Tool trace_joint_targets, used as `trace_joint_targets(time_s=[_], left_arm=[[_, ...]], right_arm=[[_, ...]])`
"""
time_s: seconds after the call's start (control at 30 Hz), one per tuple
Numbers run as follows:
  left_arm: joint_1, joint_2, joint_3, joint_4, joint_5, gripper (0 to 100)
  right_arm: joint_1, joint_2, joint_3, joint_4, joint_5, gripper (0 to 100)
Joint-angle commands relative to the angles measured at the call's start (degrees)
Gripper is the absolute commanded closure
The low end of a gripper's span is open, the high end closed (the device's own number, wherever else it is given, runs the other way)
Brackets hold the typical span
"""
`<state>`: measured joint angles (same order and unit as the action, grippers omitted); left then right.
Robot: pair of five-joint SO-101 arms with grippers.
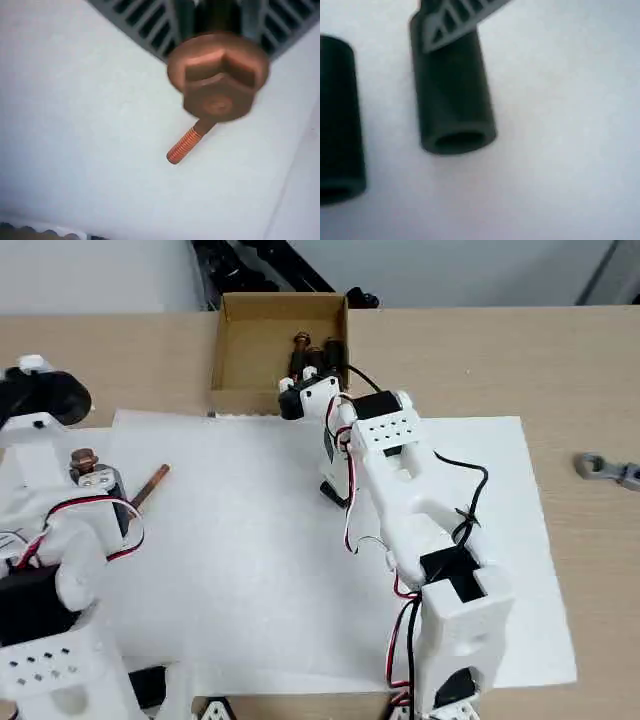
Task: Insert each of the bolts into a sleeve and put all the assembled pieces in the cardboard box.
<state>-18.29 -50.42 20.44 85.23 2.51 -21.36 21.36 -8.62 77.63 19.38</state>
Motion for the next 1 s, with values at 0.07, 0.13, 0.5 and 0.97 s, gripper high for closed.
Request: trace_joint_targets(time_s=[0.07, 0.13, 0.5, 0.97], left_arm=[[-0.2, -1.1, -0.2, -0.7, -0.1, 99], [-0.2, -1.1, -0.2, -0.5, -0.1, 99], [-0.2, -1.1, -0.2, -0.3, 0.1, 99], [-0.2, -0.9, -0.2, -0.3, 0.1, 99]], right_arm=[[-4.4, -1.3, -4.3, 5.6, 0.1, 85.7], [-5.8, -1.9, -6.0, 7.5, 0.1, 85.7], [-6.7, 1.0, -7.5, 8.9, -1.8, 85.7], [-8.0, 6.1, -7.6, 6.4, -1.7, 85.5]])
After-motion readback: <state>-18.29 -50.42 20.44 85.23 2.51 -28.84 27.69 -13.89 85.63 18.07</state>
